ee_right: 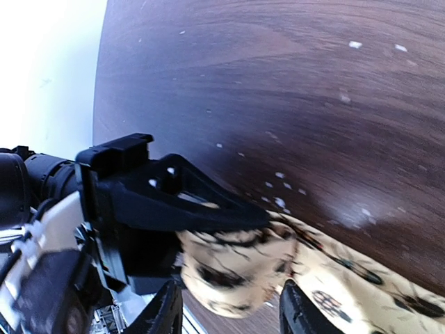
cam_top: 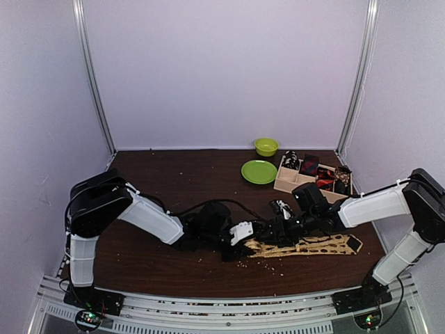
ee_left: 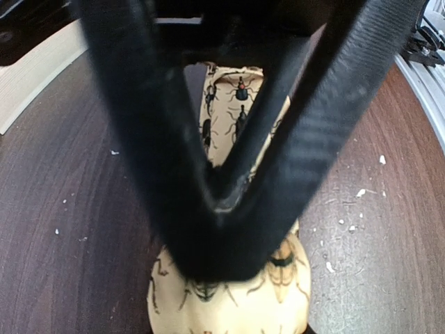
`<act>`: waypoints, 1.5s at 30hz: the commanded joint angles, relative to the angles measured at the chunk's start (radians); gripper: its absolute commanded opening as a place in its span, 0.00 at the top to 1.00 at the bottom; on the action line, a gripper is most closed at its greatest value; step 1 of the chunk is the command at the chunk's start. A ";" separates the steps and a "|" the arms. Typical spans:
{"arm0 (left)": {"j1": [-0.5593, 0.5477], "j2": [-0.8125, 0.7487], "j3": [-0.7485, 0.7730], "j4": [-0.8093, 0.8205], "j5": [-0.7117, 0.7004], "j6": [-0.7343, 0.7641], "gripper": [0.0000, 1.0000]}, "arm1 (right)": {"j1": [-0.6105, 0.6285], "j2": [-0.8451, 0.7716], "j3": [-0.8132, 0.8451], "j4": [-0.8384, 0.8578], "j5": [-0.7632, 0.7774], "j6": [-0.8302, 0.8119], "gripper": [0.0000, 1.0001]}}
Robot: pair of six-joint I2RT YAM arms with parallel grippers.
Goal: Roll the ties
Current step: Roll the tie at the center of the board.
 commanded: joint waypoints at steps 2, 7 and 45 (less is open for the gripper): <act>0.001 0.023 -0.014 -0.184 -0.035 0.047 0.69 | 0.029 0.067 0.055 0.038 -0.002 0.030 0.54; 0.001 0.030 -0.010 -0.187 -0.040 0.042 0.68 | 0.039 0.079 0.039 0.034 -0.003 0.018 0.70; -0.019 0.071 -0.026 0.189 0.044 -0.154 0.61 | 0.005 0.124 -0.004 -0.065 0.157 -0.154 1.00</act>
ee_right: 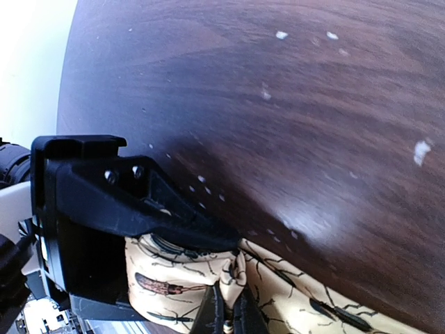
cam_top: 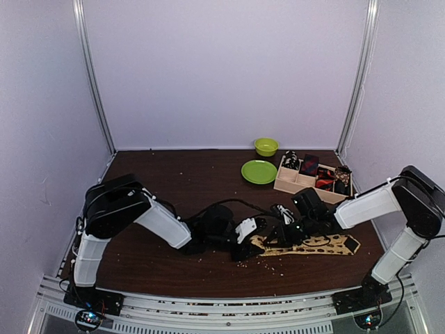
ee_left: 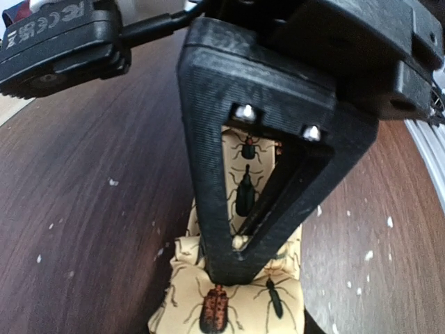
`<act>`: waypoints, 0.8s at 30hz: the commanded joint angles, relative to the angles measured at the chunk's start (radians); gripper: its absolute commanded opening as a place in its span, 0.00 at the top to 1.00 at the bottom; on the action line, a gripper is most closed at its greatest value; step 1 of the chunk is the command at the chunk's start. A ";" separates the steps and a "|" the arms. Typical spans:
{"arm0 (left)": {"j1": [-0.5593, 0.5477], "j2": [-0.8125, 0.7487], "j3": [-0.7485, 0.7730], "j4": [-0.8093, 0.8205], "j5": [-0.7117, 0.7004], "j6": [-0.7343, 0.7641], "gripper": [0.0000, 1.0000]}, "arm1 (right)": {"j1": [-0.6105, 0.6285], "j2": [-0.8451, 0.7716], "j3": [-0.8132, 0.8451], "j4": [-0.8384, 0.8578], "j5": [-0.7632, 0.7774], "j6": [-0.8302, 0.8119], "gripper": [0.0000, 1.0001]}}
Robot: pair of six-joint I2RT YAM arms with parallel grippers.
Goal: Roll the ties
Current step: Roll the tie at the center of the board.
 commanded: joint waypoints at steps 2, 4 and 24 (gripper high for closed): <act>-0.010 -0.096 -0.110 -0.112 -0.050 0.082 0.63 | 0.031 0.048 0.054 -0.102 0.075 -0.023 0.92; -0.010 -0.124 -0.126 -0.196 -0.077 0.108 0.64 | 0.032 0.020 0.065 -0.126 0.075 -0.029 0.81; -0.010 -0.142 -0.101 -0.376 -0.109 0.151 0.62 | 0.132 0.060 0.073 0.093 -0.046 0.211 0.59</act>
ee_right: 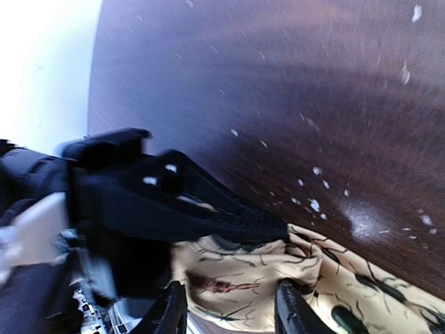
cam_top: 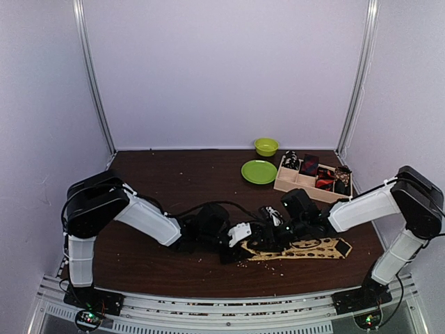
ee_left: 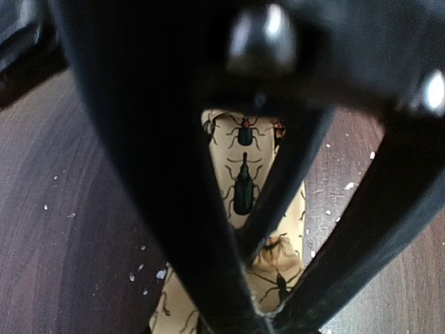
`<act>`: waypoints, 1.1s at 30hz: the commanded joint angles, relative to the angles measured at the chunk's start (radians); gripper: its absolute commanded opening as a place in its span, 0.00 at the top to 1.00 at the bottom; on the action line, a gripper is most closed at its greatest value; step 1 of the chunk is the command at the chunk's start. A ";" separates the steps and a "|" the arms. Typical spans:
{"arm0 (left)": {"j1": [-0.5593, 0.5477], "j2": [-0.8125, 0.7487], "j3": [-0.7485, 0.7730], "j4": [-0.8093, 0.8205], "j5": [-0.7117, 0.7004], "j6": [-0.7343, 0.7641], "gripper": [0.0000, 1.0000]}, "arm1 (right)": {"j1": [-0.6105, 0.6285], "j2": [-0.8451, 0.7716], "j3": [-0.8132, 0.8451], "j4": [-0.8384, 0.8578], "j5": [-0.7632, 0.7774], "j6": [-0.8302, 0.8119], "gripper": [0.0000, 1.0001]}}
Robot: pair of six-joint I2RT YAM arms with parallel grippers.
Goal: Roll the ties
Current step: Roll the tie at the center of the board.
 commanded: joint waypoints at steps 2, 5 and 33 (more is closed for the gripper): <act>-0.004 0.016 -0.011 -0.141 -0.032 0.020 0.62 | 0.017 0.069 0.005 0.048 -0.005 0.030 0.67; -0.004 0.015 -0.007 -0.141 -0.033 0.021 0.61 | 0.017 0.067 -0.022 0.042 0.010 0.023 0.91; -0.014 0.069 -0.003 0.367 0.083 -0.121 0.16 | -0.124 0.014 -0.172 -0.128 0.121 -0.138 1.00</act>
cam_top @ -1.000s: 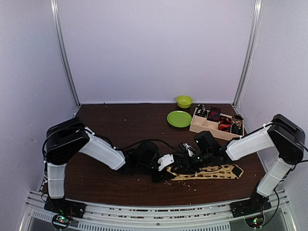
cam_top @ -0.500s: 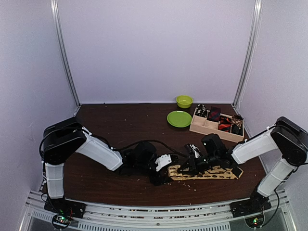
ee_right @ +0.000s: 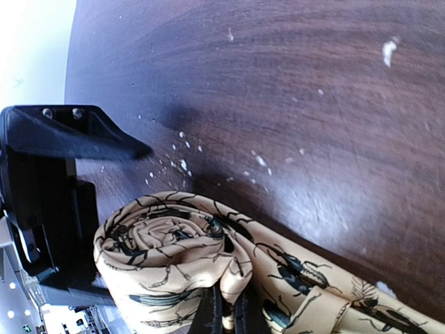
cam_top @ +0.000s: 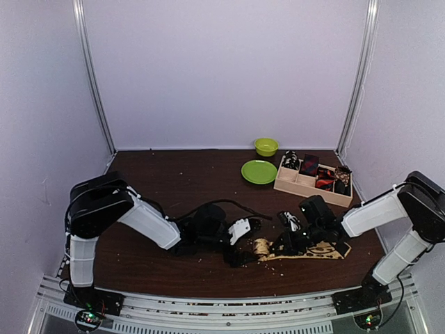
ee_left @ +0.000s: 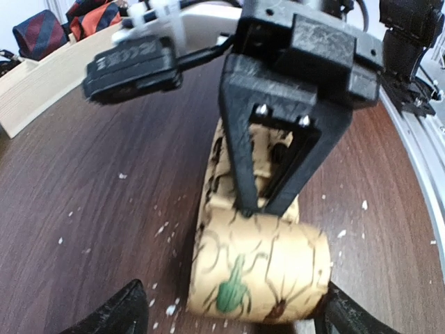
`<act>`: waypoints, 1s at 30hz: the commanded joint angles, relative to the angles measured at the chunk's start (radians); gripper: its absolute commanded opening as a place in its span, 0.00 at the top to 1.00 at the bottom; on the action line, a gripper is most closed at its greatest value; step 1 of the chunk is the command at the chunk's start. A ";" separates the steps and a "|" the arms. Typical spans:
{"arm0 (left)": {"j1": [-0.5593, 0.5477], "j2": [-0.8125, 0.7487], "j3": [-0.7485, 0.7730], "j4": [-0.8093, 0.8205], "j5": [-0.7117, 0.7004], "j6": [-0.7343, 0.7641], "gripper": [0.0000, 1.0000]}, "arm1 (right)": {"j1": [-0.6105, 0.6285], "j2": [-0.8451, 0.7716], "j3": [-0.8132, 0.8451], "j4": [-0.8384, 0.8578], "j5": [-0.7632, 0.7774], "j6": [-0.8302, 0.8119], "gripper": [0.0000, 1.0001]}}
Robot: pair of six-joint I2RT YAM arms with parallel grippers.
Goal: Roll the ties
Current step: Roll the tie at the center of the board.
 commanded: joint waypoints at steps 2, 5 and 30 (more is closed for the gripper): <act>-0.013 0.075 0.043 0.177 0.069 -0.029 0.17 | 0.007 0.110 0.034 -0.144 0.099 -0.047 1.00; -0.013 0.097 0.048 0.179 0.079 -0.007 0.20 | 0.021 0.153 0.071 -0.143 0.087 -0.052 1.00; -0.013 0.049 0.075 -0.263 0.009 0.044 0.63 | 0.048 -0.054 0.145 -0.136 -0.023 0.027 0.56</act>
